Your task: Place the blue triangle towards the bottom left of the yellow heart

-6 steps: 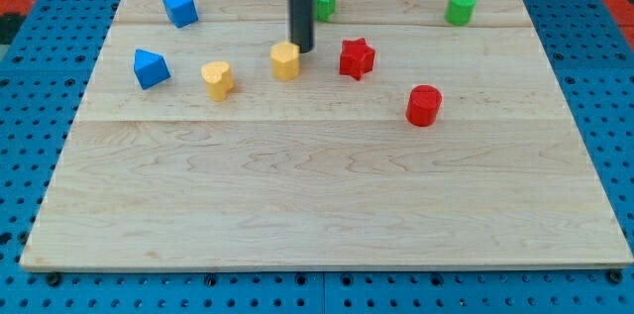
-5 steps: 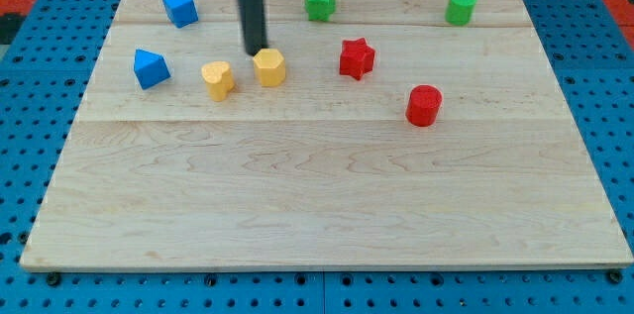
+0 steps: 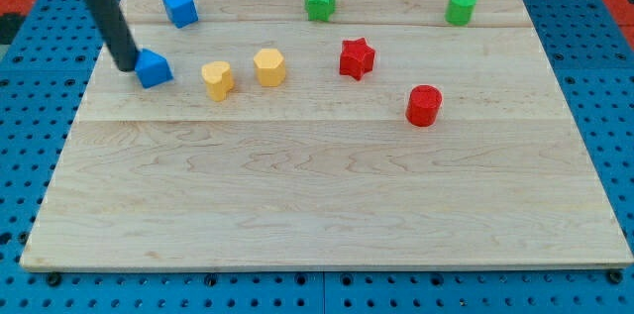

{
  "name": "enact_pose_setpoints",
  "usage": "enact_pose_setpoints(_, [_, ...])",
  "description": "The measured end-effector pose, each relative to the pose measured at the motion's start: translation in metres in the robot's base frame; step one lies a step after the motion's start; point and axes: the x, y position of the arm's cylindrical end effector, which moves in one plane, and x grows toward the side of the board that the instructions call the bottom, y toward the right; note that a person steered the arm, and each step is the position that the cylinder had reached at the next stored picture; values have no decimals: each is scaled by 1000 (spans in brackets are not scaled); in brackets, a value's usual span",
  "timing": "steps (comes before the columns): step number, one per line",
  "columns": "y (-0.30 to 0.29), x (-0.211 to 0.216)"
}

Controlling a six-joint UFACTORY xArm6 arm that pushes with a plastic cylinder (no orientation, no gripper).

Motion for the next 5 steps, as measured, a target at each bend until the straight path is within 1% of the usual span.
enact_pose_setpoints(1, [53,22])
enact_pose_setpoints(2, [67,23])
enact_pose_setpoints(3, [71,22])
enact_pose_setpoints(4, [18,-18])
enact_pose_setpoints(5, [66,3])
